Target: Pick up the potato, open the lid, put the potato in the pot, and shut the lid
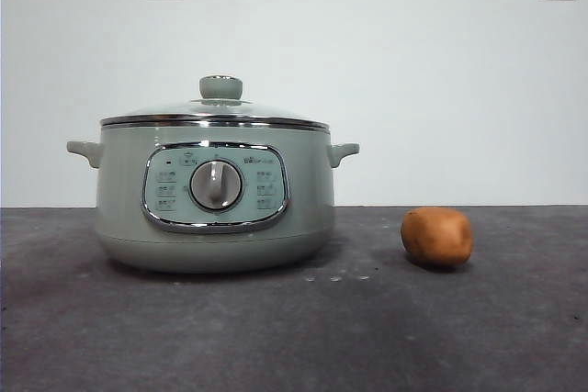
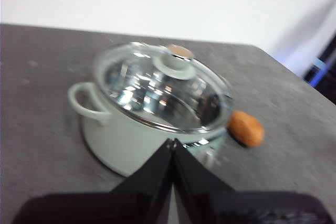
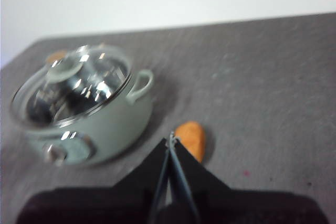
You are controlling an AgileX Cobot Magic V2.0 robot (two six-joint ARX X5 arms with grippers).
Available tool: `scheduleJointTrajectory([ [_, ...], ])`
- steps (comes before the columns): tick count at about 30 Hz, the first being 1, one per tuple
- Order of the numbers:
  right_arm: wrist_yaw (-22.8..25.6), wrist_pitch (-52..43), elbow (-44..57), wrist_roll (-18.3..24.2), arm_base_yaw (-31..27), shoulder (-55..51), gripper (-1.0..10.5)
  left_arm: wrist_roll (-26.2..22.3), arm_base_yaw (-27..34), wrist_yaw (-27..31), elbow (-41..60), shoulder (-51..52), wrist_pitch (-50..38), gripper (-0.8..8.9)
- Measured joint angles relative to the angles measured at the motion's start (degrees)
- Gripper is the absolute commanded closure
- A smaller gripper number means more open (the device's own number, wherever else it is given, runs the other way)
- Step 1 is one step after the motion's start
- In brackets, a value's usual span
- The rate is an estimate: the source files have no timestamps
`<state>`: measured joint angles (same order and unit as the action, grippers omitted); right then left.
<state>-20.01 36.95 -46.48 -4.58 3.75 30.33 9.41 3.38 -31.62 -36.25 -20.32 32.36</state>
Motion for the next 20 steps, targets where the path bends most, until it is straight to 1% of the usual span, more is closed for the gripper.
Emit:
scheduleJointTrajectory([
  [3,-1.6,7.2,-6.5,3.4,0.0,3.9,9.6,-1.7,0.0,-2.4,-4.3,-2.7,4.9,8.20],
  [8,-3.8,15.8,-13.6,7.2,0.0,7.9,9.6,-3.9,-0.4,-2.9,-10.3,-5.7,9.9,8.20],
  [10,-3.9,17.4,-14.7,8.0,0.0,8.4,9.6,-4.3,-0.8,-3.1,-11.9,-6.6,10.6,8.20],
  [16,-3.9,17.6,-14.9,8.7,0.0,8.5,9.4,-4.5,-1.7,-3.1,-13.5,-7.9,11.1,8.10],
  [17,-3.9,17.5,-14.9,8.7,0.0,8.5,8.9,-4.5,-1.8,-3.1,-13.8,-8.0,11.1,7.52],
  [18,-3.9,17.5,-14.9,8.7,0.0,8.5,7.8,-4.5,-1.8,-3.1,-14.1,-8.1,11.1,6.18],
  [19,-3.9,17.5,-14.9,8.7,0.0,8.5,6.2,-4.5,-1.8,-3.1,-14.5,-8.1,11.1,3.82],
  [20,-3.9,17.5,-14.9,8.7,0.0,8.5,4.7,-4.5,-1.8,-3.1,-14.8,-8.1,11.1,2.10],
])
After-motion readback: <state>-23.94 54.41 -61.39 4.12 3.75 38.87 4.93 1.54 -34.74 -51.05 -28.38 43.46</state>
